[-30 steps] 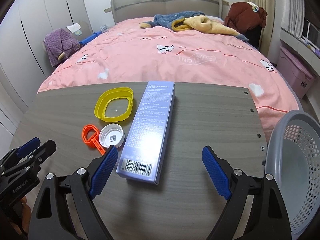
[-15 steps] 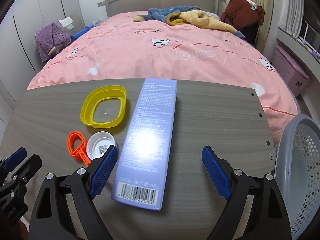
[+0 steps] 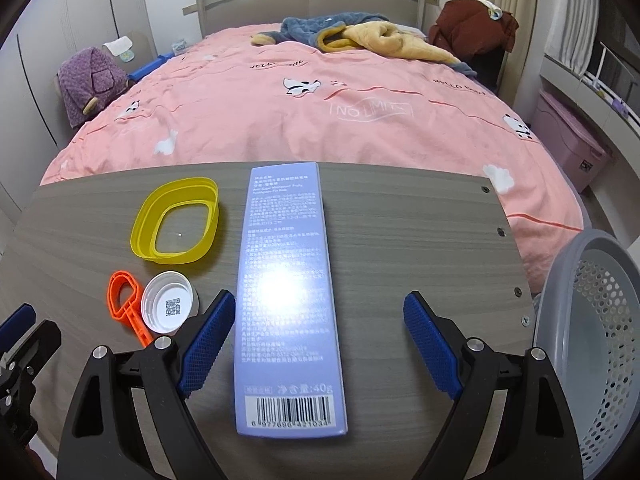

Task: Collect trash
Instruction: 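Grasp the lavender toothpaste box with the right gripper and lift it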

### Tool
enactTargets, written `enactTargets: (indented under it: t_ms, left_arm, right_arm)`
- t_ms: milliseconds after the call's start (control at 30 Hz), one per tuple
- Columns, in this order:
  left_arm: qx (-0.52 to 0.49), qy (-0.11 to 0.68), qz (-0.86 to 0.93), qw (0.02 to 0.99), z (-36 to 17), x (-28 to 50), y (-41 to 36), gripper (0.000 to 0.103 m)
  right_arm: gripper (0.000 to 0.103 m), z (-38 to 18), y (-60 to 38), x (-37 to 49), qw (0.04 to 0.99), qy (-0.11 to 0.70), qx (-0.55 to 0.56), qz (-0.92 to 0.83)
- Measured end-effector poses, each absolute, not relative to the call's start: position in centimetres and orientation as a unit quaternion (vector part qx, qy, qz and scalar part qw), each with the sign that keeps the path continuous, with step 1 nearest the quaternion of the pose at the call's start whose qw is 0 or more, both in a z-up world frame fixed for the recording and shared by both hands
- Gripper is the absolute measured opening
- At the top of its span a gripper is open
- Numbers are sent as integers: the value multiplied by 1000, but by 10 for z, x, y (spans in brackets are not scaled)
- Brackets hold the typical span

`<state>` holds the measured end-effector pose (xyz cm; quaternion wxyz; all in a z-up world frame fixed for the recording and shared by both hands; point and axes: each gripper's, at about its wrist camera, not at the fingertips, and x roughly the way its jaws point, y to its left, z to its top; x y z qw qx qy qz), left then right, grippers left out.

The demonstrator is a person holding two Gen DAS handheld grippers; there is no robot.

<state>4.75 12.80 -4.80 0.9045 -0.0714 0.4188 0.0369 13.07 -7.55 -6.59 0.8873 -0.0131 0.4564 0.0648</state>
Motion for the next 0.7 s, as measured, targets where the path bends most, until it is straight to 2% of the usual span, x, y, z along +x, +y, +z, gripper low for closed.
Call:
enactTargets:
  t_ms: [167,233,267,333,700]
  left_arm:
    - [-70,417,36,906,-45,46,126,67]
    - [-69,417,35,906,-44,45,125,67]
    - [-69,417,34,906,-43,45,125,67]
    - [-70,419,31,905,-43,45,124,67]
    - [-66,424,20,903,-38,50,108,67]
  right_arm:
    - [67,-70,-69,136,884,461,-23,72]
    - [57,-72,-67,136,884,461,-26,73]
    - [55,-72,-66,136,884,461,-27,74]
    - [43,-71,-65,134,885,458,-32,79]
    - [42,-54,-80,115,896,436,-8,85]
